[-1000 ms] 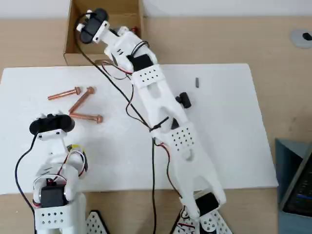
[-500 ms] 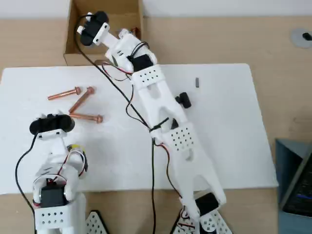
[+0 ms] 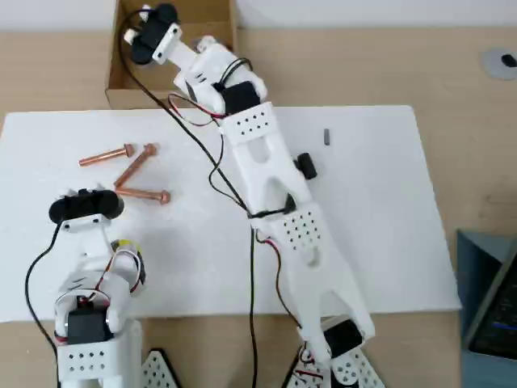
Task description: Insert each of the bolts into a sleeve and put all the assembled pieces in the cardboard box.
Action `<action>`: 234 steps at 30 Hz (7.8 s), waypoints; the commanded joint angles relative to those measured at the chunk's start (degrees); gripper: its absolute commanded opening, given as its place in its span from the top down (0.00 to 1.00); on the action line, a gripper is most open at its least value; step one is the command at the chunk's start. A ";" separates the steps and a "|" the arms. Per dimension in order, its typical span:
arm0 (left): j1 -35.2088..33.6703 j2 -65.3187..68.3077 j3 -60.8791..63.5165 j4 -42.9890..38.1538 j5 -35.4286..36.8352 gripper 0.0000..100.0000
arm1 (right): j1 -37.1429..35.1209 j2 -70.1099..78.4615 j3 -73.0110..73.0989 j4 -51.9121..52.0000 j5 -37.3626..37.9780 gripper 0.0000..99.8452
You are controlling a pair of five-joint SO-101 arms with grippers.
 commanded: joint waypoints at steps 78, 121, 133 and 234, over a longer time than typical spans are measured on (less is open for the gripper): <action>-0.62 -0.40 -0.44 -0.09 0.09 1.00 | 9.80 -81.80 110.02 19.25 -47.12 0.89; -0.62 -0.40 -0.44 -0.09 0.18 1.00 | 13.23 -57.01 104.57 8.35 -46.86 0.87; -0.62 -0.40 -0.44 -0.09 0.18 1.00 | 12.97 -54.73 102.29 8.70 -46.77 0.99; 0.70 103.96 -88.09 22.33 -73.49 0.89 | 27.38 -163.38 145.19 25.58 -50.81 0.99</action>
